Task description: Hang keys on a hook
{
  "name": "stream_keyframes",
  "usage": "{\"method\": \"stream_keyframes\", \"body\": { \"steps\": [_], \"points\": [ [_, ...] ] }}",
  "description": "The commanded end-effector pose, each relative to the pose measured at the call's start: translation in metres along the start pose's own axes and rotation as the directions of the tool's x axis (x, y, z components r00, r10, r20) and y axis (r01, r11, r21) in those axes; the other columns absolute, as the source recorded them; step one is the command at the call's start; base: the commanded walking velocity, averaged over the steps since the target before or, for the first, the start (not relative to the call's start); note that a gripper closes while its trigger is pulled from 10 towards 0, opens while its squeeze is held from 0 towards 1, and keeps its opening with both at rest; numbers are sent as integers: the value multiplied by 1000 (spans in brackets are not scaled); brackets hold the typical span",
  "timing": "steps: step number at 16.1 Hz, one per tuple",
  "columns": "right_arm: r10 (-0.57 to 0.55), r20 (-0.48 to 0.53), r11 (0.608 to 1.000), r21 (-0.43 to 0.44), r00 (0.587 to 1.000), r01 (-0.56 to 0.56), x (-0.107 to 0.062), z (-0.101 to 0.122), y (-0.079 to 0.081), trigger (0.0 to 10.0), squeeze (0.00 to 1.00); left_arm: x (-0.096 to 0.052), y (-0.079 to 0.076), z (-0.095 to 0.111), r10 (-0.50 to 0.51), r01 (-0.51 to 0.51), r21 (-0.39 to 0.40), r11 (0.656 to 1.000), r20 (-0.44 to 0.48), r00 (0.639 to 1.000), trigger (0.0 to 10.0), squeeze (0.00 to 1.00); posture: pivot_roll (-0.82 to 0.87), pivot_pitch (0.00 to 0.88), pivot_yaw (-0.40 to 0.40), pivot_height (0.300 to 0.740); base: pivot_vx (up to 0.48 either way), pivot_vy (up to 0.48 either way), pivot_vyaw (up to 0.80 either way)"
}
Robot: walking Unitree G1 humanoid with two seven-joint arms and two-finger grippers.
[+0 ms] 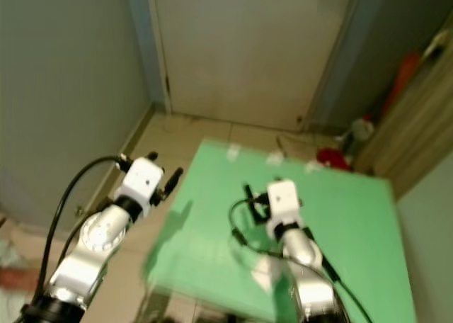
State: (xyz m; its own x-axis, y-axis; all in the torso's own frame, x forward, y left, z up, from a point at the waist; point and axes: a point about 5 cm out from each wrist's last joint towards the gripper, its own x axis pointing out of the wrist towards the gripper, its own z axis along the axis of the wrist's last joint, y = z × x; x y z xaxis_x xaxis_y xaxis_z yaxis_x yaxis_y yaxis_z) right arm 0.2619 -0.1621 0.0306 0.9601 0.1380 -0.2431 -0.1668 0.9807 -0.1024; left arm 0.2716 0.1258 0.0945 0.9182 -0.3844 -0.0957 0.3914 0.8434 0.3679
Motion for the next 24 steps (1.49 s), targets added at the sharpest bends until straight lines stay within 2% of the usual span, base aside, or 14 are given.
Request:
{"method": "stream_keyframes", "body": {
  "steps": [1,4,7,11,13,14,16,17,21,24],
  "points": [
    [-26,-33,1000,10,999,26,-2,-7,-2,10000,0,-10,7,-8,3,-3,11,1000,-45,999,10000,0,9,136,-3,722,0,0,0],
    [-67,-94,998,4,993,67,-2,-21,-1,10000,0,-31,10,-16,7,-6,13,1000,-84,996,10000,0,47,170,2,722,0,0,0],
    [-45,-147,999,1,988,46,0,-33,5,10000,0,-44,6,-20,3,-2,7,1000,-121,993,10000,0,69,191,-11,722,0,0,0],
    [-33,-132,999,12,991,35,14,-27,17,10000,0,-58,5,-19,8,-7,10,1000,-139,990,10000,0,125,230,-13,722,0,0,0],
    [-59,-90,998,13,994,60,30,-12,19,10000,0,-70,10,-17,33,-33,2,999,-156,987,10000,0,174,262,-4,722,0,0,0],
    [-88,-94,996,11,992,90,38,-6,19,10000,0,-80,10,-20,35,-33,15,999,-185,982,10000,0,200,279,-13,722,0,0,0],
    [-95,-81,995,18,992,97,45,1,21,10000,0,-89,9,-16,41,-39,12,999,-190,981,10000,0,236,306,-14,722,0,0,0],
    [-116,-84,993,-5,990,116,51,6,20,10000,0,-103,3,-14,36,-36,7,999,-215,976,10000,0,266,334,-24,722,0,0,0],
    [-214,-102,977,-37,972,211,55,8,12,10000,0,-114,-3,-13,49,-53,-11,999,-247,968,10000,0,278,349,-44,722,0,0,0],
    [-304,-147,951,7,941,308,54,4,2,10000,0,-116,-5,-10,56,-63,-16,998,-255,965,10000,0,276,354,-45,722,0,0,0]
  ]
}}
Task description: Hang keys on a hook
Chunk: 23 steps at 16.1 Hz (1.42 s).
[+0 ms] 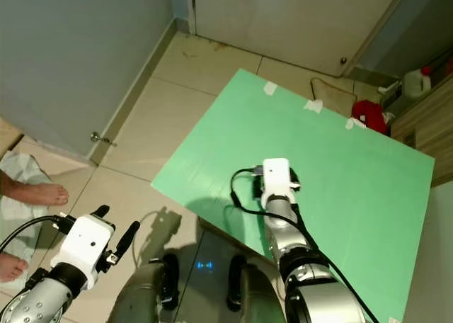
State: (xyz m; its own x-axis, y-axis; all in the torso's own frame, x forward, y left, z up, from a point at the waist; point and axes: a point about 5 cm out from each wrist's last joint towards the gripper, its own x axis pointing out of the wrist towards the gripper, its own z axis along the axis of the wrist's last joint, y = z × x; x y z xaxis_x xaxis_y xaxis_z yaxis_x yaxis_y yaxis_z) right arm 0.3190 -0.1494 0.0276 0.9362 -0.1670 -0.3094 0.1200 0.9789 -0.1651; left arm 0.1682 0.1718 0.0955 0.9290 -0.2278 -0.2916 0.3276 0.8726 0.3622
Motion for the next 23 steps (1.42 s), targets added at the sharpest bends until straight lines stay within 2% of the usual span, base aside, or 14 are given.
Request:
{"method": "stream_keyframes", "body": {
  "steps": [1,5,7,9,12,15,17,18,20,23],
  "points": [
    [-28,-78,998,48,997,32,-3,-14,-4,10000,0,-5,-4,-2,-10,10,-2,1000,-22,1000,10000,0,276,356,-44,722,0,0,0],
    [-19,-218,975,212,976,67,-9,-33,0,10000,0,-7,-5,-3,-19,19,2,1000,-38,999,10000,0,274,362,-37,722,0,0,0],
    [23,-282,946,318,959,70,-12,-42,4,10000,0,-7,-4,-3,-22,23,5,1000,-43,999,10000,0,267,366,-31,722,0,0,0],
    [89,-277,948,319,957,4,-16,-45,12,10000,0,-7,-4,-3,-25,25,7,1000,-46,999,10000,0,260,367,-32,722,0,0,0],
    [161,-296,958,278,941,-77,-29,-64,16,10000,0,-7,-5,-1,-28,29,10,1000,-44,999,10000,0,251,371,-43,722,0,0,0],
    [204,-301,961,243,932,-132,-48,-83,12,10000,0,-7,-8,0,-31,31,3,1000,-46,998,10000,0,229,374,-55,722,0,0,0],
    [216,-302,962,229,929,-149,-58,-87,9,10000,0,-6,-10,0,-35,35,-2,999,-43,998,10000,0,220,373,-57,722,0,0,0],
    [219,-288,963,217,932,-159,-62,-86,8,10000,0,-4,-10,1,-36,36,-4,999,-41,999,10000,0,213,370,-60,722,0,0,0],
    [230,-211,959,212,950,-185,-61,-69,10,10000,0,-1,-10,2,-35,35,-7,999,-36,999,10000,0,206,365,-60,722,0,0,0],
    [272,-77,945,209,959,-251,-59,-23,11,10000,0,0,-9,3,-26,26,-13,1000,-31,999,10000,0,211,362,-63,722,0,0,0]
  ]
}}
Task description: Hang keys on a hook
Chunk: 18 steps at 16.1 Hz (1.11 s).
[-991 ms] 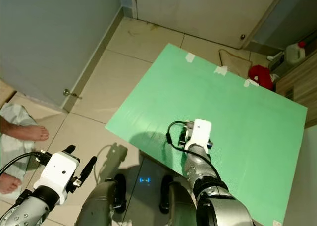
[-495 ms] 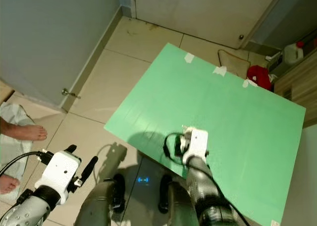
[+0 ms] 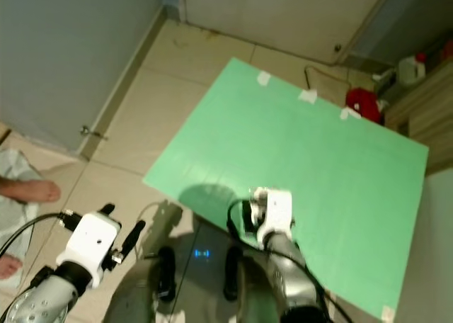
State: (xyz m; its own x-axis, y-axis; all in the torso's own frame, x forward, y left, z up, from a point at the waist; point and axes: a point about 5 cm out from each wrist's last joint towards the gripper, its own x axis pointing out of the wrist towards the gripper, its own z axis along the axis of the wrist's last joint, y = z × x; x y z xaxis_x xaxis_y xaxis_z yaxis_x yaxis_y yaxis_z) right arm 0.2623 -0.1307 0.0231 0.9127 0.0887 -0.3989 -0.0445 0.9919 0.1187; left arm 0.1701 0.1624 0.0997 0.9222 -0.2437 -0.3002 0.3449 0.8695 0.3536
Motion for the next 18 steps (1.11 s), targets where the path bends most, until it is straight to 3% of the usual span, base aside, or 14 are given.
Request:
{"method": "stream_keyframes", "body": {
  "steps": [1,4,7,11,16,18],
  "points": [
    [18,0,1000,-7,1000,-18,-5,5,2,10000,0,-3,-2,-5,-3,3,-14,1000,-31,1000,10000,0,210,360,-66,722,0,0,0],
    [22,66,1000,12,998,-23,1,26,4,10000,0,-2,-5,-6,3,-4,-31,1000,-31,1000,10000,0,205,361,-72,722,0,0,0],
    [-57,28,998,37,998,56,18,24,-7,10000,0,-2,-6,-6,-1,0,-39,999,-33,999,10000,0,211,374,-59,722,0,0,0],
    [-120,17,986,116,993,117,40,27,-2,10000,0,-11,-8,-7,-21,19,-37,999,-47,999,10000,0,251,402,-35,722,0,0,0],
    [-173,5,973,156,985,170,45,21,-3,10000,0,-15,-5,-7,-20,19,-28,999,-54,998,10000,0,256,408,-27,722,0,0,0],
    [-228,37,965,138,973,221,44,22,-13,10000,0,-13,-6,-6,-28,27,-30,999,-45,999,10000,0,256,408,-27,722,0,0,0]
  ]
}}
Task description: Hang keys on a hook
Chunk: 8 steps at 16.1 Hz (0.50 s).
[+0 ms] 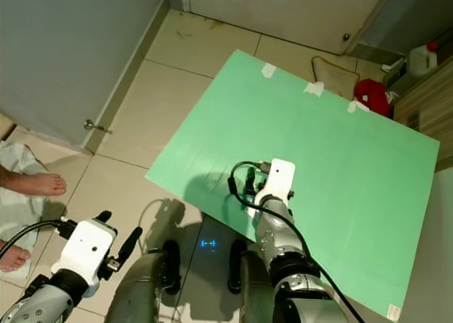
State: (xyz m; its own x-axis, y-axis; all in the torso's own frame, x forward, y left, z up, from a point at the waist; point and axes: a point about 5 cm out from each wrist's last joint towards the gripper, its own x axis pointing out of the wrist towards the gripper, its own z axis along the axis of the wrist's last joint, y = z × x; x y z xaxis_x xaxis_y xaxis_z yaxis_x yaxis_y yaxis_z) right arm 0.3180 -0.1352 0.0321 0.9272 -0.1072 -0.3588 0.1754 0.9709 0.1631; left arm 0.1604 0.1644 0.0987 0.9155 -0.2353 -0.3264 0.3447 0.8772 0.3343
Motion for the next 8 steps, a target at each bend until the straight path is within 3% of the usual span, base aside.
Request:
{"method": "stream_keyframes", "body": {
  "steps": [1,5,7,8],
  "points": [
    [-53,-12,999,-2,999,53,-2,-7,-11,10000,0,-3,-5,-2,-26,26,-9,1000,-15,1000,10000,0,256,408,-27,722,0,0,0],
    [-97,36,995,-23,995,97,2,1,-21,10000,0,-1,-7,-2,-33,33,-12,999,-12,999,10000,0,233,405,-25,722,0,0,0],
    [-100,45,995,0,994,100,2,3,-19,10000,0,-2,-12,-6,-50,48,-132,990,-11,999,10000,0,234,404,-26,722,0,0,0],
    [-100,43,995,6,994,100,2,2,-19,10000,0,-3,-14,-7,-55,53,-156,986,-7,998,10000,0,234,404,-26,722,0,0,0]
  ]
}}
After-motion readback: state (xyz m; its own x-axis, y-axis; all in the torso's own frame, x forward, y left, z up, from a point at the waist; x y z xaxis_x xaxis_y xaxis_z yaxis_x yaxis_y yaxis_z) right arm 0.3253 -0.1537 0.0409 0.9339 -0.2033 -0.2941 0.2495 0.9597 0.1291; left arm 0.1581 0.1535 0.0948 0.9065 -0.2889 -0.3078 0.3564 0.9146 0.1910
